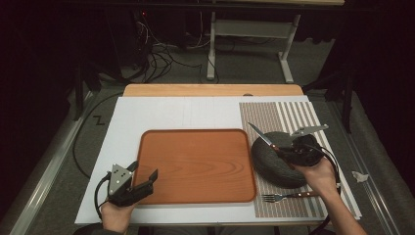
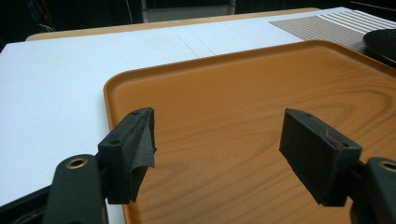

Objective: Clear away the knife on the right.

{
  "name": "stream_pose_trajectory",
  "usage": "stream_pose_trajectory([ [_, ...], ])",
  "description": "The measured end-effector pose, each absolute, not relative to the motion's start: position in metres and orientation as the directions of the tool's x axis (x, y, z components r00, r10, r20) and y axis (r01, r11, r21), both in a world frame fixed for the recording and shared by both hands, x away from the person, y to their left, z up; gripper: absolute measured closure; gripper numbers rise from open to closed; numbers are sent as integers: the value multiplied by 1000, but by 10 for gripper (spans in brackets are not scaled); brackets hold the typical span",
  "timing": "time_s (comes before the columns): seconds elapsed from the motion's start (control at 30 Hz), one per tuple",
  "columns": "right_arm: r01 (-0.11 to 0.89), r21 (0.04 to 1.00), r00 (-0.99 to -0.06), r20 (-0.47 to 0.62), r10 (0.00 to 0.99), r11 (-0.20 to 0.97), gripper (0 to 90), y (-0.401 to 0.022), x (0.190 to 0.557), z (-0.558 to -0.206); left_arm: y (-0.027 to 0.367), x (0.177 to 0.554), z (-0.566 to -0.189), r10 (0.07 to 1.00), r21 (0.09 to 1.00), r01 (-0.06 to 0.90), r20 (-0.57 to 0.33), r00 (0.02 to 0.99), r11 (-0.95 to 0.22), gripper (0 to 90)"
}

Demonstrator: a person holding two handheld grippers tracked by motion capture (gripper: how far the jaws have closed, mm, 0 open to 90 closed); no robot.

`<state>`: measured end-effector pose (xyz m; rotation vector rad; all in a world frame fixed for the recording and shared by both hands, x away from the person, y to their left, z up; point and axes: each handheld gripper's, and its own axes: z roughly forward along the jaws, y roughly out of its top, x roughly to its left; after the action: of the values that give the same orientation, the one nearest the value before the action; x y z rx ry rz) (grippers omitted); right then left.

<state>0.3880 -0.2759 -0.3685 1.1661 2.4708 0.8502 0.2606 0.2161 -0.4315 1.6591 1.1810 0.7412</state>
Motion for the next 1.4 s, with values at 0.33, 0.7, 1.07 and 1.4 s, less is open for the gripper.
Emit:
stream_pose_trajectory([
  [0.33,602,616,-648,4,762,508,787,-263,381,-372,216,261,-431,934,925,368,-41,354,-99,270],
  [0.7,589,616,-668,7,744,523,787,-250,376,-378,216,261,-431,935,925,367,-40,354,-100,271],
  [1.07,576,611,-691,9,722,543,787,-234,370,-380,216,261,-431,935,926,365,-39,353,-99,270],
  [1.4,575,598,-706,18,708,558,787,-218,369,-385,216,260,-431,935,927,361,-37,352,-100,268],
])
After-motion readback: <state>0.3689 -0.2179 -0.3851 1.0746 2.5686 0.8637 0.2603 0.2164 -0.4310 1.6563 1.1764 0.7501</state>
